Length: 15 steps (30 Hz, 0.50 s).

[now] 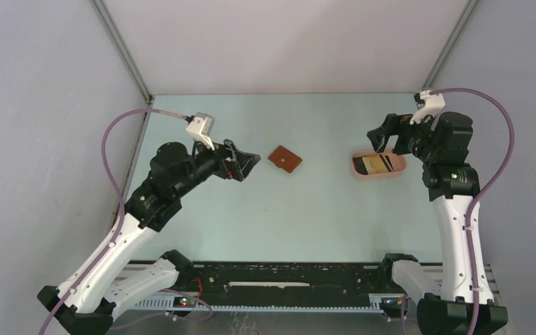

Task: Put the credit cards into the card holder
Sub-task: Pick up the card holder from the center of the board.

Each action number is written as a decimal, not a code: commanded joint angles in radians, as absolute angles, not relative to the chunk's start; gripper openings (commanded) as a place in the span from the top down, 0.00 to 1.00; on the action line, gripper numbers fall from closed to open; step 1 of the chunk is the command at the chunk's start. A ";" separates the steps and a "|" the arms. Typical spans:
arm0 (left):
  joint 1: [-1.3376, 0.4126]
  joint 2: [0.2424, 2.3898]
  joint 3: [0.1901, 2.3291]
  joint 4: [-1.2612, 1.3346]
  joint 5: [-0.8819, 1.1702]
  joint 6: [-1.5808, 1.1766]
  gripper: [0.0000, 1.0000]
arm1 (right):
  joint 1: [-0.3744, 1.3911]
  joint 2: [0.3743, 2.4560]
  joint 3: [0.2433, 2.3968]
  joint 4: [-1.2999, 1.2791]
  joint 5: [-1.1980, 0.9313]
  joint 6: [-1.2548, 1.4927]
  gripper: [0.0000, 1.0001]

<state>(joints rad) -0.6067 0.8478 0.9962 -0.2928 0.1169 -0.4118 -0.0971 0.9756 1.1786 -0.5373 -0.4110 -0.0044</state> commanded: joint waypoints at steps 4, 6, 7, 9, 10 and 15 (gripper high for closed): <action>-0.604 0.795 1.001 -0.372 0.139 -0.364 0.00 | -0.107 0.985 1.172 -0.455 -0.530 0.028 0.00; -0.604 0.771 1.003 -0.408 0.127 -0.316 0.00 | -0.101 0.998 1.173 -0.443 -0.593 0.002 0.00; -0.604 0.758 1.002 -0.436 0.100 -0.285 0.00 | -0.089 1.005 1.172 -0.438 -0.611 -0.037 0.00; -0.604 0.731 0.995 -0.486 0.026 -0.225 0.00 | -0.040 1.024 1.174 -0.450 -0.708 -0.197 0.00; -0.604 0.717 0.982 -0.498 -0.035 -0.204 0.00 | 0.011 1.034 1.174 -0.479 -0.746 -0.303 0.00; -0.596 0.686 0.854 -0.451 -0.076 -0.174 0.00 | 0.189 1.173 1.192 -0.580 -0.815 -0.540 0.00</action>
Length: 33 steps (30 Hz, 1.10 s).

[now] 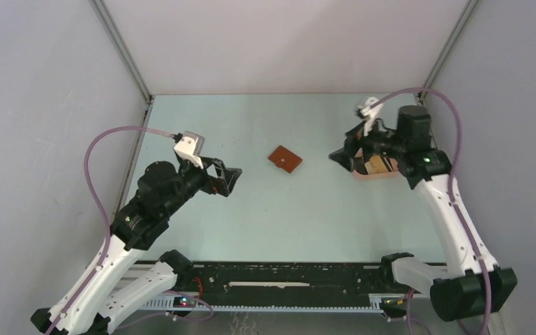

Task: Put the credit cards into the card holder
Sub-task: Pick up the card holder from the center of the board.

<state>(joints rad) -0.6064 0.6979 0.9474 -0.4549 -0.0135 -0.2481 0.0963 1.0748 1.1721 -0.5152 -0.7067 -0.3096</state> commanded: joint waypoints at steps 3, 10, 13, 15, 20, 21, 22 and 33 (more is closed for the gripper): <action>-0.545 0.713 0.839 -0.473 -0.028 -0.152 0.00 | 0.269 1.342 1.286 -0.658 -0.754 -0.549 0.00; -0.517 0.728 0.801 -0.500 -0.058 -0.134 0.00 | 0.372 1.815 1.661 -0.812 -0.623 -0.374 0.18; -0.503 0.727 0.801 -0.498 -0.049 -0.132 0.00 | 0.352 2.038 1.886 -0.903 -0.624 -0.258 0.24; -0.497 0.728 0.801 -0.497 -0.046 -0.131 0.00 | 0.338 2.176 2.042 -0.979 -0.645 -0.218 0.29; -0.493 0.730 0.799 -0.495 -0.041 -0.129 0.00 | 0.357 2.339 2.164 -1.040 -0.586 -0.196 0.31; -0.490 0.731 0.799 -0.495 -0.036 -0.129 0.00 | 0.360 2.353 2.164 -1.043 -0.571 -0.190 0.33; -0.487 0.733 0.799 -0.494 -0.030 -0.129 0.00 | 0.361 2.364 2.163 -1.046 -0.556 -0.189 0.35; -0.480 0.739 0.799 -0.492 -0.008 -0.130 0.00 | 0.375 2.459 2.192 -1.049 -0.460 -0.192 0.37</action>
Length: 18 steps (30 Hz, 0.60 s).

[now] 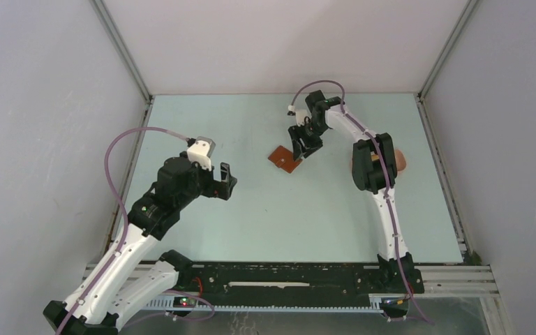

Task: Put the credit cards into the card holder
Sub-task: Pick up the card holder from the center of the board.

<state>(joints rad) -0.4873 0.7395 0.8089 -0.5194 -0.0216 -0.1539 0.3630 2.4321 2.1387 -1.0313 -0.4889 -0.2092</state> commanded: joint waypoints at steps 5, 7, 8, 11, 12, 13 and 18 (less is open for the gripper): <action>-0.479 0.740 0.798 -0.491 -0.008 -0.130 0.00 | 0.391 2.497 2.229 -1.066 -0.457 -0.200 0.39; -0.477 0.740 0.797 -0.491 -0.008 -0.130 0.00 | 0.399 2.502 2.228 -1.070 -0.452 -0.207 0.42; -0.476 0.739 0.798 -0.492 -0.008 -0.130 0.00 | 0.406 2.504 2.227 -1.070 -0.448 -0.212 0.43; -0.473 0.739 0.798 -0.490 0.016 -0.130 0.00 | 0.421 2.512 2.226 -1.078 -0.431 -0.223 0.47; -0.473 0.739 0.798 -0.490 0.019 -0.130 0.01 | 0.426 2.512 2.224 -1.080 -0.424 -0.228 0.48; -0.472 0.739 0.798 -0.490 0.021 -0.130 0.01 | 0.431 2.512 2.219 -1.081 -0.416 -0.233 0.49; -0.471 0.740 0.798 -0.488 0.026 -0.133 0.01 | 0.445 2.511 2.198 -1.073 -0.375 -0.240 0.66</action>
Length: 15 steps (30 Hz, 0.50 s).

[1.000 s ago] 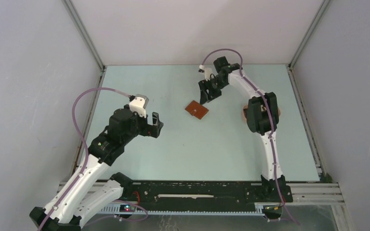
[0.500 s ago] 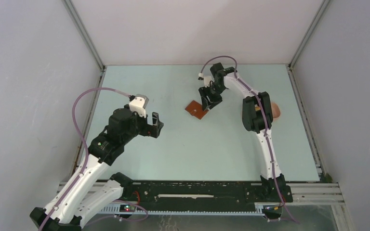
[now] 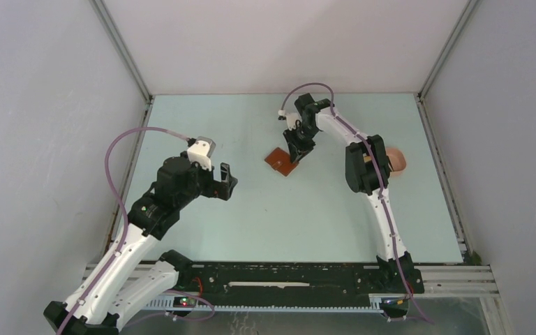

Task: Put the credit cards into the card holder
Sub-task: Pick up the card holder from the center of the board.

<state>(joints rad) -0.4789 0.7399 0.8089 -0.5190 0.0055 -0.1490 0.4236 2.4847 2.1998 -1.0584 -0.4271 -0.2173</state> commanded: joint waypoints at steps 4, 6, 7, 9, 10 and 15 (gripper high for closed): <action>-0.471 0.743 0.798 -0.488 0.034 -0.133 0.01 | 0.445 2.490 2.183 -1.060 -0.381 -0.236 0.88; -0.471 0.744 0.796 -0.486 0.037 -0.133 0.01 | 0.445 2.460 2.157 -1.041 -0.411 -0.242 0.94; -0.471 0.744 0.797 -0.486 0.036 -0.133 0.01 | 0.444 2.440 2.136 -1.026 -0.434 -0.246 0.97; -0.471 0.743 0.796 -0.486 0.039 -0.133 0.01 | 0.443 2.390 2.080 -0.986 -0.489 -0.251 1.00; -0.471 0.742 0.795 -0.485 0.041 -0.133 0.01 | 0.440 2.361 2.051 -0.967 -0.524 -0.253 1.00; -0.470 0.736 0.795 -0.475 0.067 -0.146 0.01 | 0.428 2.188 1.884 -0.878 -0.667 -0.258 1.00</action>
